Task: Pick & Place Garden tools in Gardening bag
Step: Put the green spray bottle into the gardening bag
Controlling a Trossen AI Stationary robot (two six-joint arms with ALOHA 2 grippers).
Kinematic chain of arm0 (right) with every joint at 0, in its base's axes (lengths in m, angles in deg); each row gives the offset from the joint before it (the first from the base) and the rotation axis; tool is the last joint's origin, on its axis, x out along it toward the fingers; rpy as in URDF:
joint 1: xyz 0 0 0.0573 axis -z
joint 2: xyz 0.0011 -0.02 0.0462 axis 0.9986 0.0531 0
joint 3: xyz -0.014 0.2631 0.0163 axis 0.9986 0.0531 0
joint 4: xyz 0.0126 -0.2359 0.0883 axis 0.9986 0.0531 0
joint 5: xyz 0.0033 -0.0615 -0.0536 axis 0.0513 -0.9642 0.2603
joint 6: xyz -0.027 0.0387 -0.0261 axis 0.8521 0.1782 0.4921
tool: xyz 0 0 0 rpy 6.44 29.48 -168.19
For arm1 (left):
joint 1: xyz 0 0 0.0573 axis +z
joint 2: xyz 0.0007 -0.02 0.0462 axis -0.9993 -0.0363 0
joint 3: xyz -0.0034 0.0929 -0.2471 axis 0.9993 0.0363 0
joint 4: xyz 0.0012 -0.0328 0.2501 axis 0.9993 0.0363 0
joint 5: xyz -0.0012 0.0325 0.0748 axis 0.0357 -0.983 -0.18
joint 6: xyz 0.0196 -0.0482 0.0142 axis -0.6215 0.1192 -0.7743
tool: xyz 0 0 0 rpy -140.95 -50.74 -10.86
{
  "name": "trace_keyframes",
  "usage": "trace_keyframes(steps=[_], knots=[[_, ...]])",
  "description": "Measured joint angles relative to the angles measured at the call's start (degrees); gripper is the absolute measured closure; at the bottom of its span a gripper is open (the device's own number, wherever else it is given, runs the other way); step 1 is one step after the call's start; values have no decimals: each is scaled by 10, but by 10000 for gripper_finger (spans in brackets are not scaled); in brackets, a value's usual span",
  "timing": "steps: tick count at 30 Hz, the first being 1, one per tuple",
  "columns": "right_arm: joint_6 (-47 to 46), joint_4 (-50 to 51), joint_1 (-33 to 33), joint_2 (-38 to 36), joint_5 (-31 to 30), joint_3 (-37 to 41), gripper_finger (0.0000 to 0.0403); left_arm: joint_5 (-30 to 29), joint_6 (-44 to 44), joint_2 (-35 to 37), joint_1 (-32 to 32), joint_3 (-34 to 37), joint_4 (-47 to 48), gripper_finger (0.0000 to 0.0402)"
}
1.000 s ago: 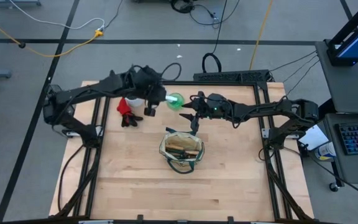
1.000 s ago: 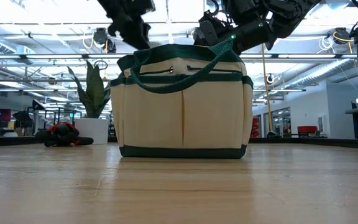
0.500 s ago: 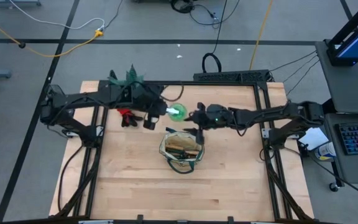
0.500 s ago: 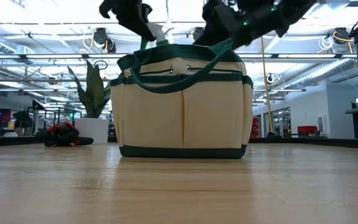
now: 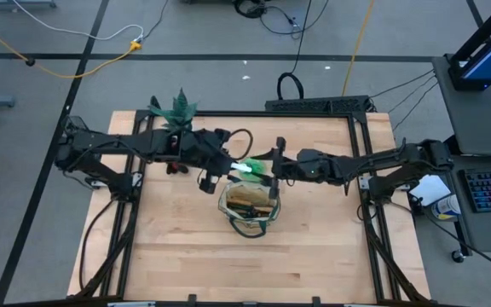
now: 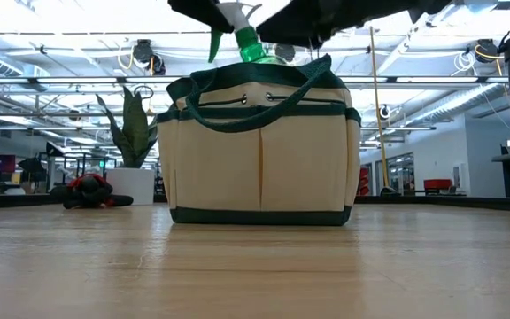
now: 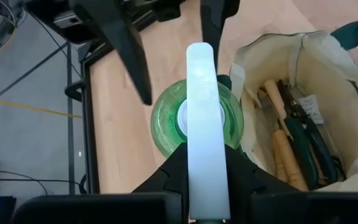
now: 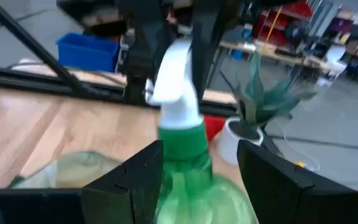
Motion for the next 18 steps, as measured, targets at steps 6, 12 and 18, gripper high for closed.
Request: trace_keyframes(steps=[6,12,18], knots=[[15,-46,0,1,1,0,206,-17,11,0,-6,0,2,350],[32,-79,3,4,37,0,206,-23,-5,-9,-6,0,-32,338],[32,-72,5,5,46,0,206,-23,-20,-24,-6,0,-55,350]])
